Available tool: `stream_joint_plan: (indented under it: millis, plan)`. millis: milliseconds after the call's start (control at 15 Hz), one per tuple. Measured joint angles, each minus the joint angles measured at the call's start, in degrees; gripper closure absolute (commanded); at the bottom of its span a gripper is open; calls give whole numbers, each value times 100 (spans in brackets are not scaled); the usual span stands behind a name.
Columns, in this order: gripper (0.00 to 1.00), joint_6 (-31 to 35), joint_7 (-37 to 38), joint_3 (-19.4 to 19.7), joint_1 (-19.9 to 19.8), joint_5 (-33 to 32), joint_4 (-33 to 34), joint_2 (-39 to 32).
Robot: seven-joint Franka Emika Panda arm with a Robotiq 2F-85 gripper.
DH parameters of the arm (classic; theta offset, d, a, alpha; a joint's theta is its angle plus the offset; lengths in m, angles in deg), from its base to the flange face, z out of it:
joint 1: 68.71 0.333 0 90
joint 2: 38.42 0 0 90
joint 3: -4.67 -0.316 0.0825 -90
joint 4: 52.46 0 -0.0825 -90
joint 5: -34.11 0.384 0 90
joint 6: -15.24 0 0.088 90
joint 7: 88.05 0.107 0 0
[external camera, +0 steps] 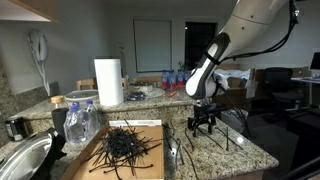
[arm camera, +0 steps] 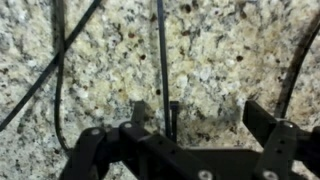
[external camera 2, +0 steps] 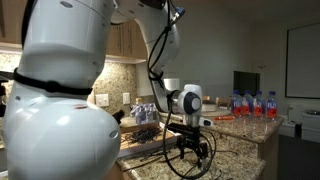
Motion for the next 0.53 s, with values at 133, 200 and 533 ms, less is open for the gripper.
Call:
stream_joint_plan:
  millis: [133, 200, 533]
  plan:
    - [39, 13, -133, -2, -40, 187, 127, -130]
    - [46, 3, -187, -2, -56, 253, 164, -134]
    - [78, -26, -230, -2, -72, 328, 296, -132]
